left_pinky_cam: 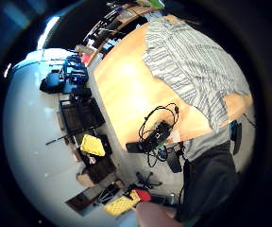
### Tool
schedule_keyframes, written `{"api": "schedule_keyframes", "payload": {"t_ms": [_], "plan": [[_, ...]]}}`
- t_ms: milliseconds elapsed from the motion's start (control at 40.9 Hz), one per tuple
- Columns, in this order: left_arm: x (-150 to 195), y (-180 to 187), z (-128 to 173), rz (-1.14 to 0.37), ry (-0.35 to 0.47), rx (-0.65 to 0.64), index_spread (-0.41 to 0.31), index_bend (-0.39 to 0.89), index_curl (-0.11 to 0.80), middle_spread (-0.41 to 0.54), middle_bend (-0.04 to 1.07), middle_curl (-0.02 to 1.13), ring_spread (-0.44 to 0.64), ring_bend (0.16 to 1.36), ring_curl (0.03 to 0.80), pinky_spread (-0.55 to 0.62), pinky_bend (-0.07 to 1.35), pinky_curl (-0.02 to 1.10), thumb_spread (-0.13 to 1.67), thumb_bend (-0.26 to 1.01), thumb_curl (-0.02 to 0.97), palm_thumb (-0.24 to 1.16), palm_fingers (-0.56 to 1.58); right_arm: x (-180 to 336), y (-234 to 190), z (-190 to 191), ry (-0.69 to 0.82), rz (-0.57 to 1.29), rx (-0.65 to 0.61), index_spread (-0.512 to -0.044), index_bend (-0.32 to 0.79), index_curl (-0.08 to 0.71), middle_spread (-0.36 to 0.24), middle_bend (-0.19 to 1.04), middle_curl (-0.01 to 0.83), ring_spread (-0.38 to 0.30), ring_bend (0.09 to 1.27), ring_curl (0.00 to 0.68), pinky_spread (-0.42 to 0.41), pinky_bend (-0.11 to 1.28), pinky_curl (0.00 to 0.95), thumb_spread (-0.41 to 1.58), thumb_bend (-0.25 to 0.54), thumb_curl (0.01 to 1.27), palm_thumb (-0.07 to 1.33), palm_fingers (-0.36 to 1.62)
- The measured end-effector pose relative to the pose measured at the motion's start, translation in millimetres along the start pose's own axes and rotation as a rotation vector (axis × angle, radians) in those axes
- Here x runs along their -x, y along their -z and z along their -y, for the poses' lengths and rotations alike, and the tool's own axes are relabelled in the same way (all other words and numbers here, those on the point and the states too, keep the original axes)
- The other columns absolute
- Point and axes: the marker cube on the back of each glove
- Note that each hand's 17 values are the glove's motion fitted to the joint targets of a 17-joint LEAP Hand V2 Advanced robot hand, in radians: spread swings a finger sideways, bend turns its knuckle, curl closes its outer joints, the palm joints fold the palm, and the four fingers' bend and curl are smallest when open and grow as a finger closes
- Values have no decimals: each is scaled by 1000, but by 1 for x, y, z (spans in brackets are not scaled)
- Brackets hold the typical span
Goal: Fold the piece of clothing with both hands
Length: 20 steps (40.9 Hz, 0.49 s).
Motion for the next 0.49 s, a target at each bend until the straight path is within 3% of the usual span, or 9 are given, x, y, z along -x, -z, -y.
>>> {"api": "schedule_keyframes", "payload": {"t_ms": [196, 489], "plan": [[-8, -15, 12, -7, -32, 12, -59, 153, 210, 189, 173, 171, 307, 670, 243, 399, 517, 274, 922, -62, 85, -78, 65, 2, -4, 7, 2, 8, 14, -351, 122, 218, -40, 189, 264, 98, 357, 225, 220, 430, 283, 1260, 106, 132, 339, 335], [-29, -59, 30, -2, -127, 102, -36, 123, 227, 204, 171, 204, 325, 696, 260, 403, 544, 303, 924, -35, 135, -23, 21, 6, -45, 18, 48, -28, 119, -355, 107, 214, -36, 191, 298, 75, 414, 271, 215, 464, 318, 1201, 74, 179, 421, 311]]}}
